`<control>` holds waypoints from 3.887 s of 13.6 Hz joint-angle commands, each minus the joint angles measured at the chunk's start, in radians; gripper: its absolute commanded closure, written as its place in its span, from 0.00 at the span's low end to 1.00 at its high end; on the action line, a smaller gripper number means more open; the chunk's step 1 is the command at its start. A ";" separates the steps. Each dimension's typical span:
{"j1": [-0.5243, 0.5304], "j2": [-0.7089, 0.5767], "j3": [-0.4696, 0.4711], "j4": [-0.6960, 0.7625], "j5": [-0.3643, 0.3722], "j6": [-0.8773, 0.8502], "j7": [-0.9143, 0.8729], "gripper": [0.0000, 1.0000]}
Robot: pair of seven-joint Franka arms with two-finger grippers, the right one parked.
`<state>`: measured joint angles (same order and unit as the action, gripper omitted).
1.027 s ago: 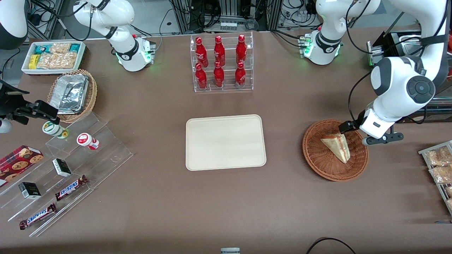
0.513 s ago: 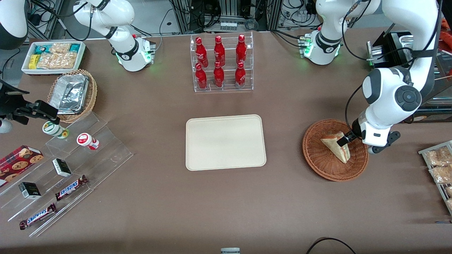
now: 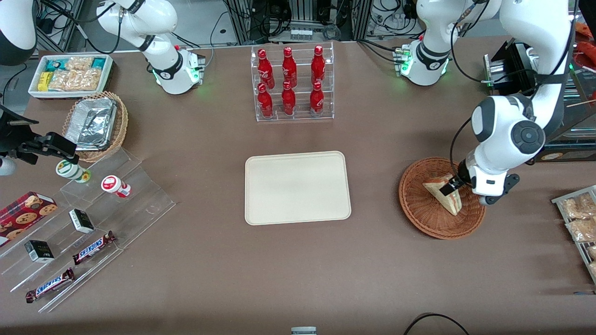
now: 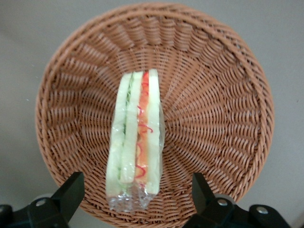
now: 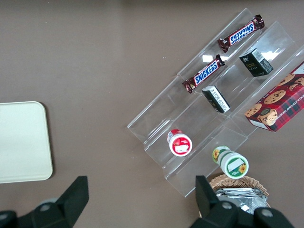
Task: Place sandwich from basket to tray
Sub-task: 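Lower the open left gripper around the wrapped sandwich, then close the left gripper on the sandwich and lift it, then carry the sandwich with the left gripper over the cream tray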
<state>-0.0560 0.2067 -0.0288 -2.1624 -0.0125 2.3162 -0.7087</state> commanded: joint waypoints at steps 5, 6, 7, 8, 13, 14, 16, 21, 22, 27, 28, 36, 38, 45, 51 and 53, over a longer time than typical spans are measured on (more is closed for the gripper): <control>-0.018 0.054 0.007 0.013 0.003 0.008 -0.008 0.00; -0.016 0.065 0.007 0.015 0.005 0.008 -0.008 0.00; -0.016 0.068 0.007 0.015 0.005 0.011 -0.008 0.00; -0.015 0.080 0.009 0.016 0.006 0.014 -0.008 0.00; -0.010 0.106 0.012 0.030 0.028 0.014 -0.008 0.02; -0.010 0.106 0.012 0.030 0.028 0.014 -0.008 0.24; -0.010 0.106 0.012 0.032 0.029 0.008 -0.003 0.99; -0.010 0.100 0.012 0.067 0.029 -0.056 0.012 1.00; -0.011 0.096 0.012 0.090 0.029 -0.102 0.011 1.00; -0.050 0.063 0.006 0.157 0.055 -0.208 0.017 1.00; -0.060 0.057 0.004 0.162 0.057 -0.212 0.021 1.00; -0.316 0.112 -0.006 0.329 0.039 -0.362 0.023 1.00; -0.398 0.169 -0.007 0.383 0.040 -0.359 0.025 1.00; -0.571 0.417 -0.017 0.691 -0.041 -0.362 -0.025 1.00; -0.659 0.533 -0.017 0.802 -0.053 -0.351 -0.096 1.00; -0.671 0.556 -0.017 0.832 -0.053 -0.350 -0.098 1.00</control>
<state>-0.7105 0.7246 -0.0588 -1.3989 -0.0493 1.9836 -0.7894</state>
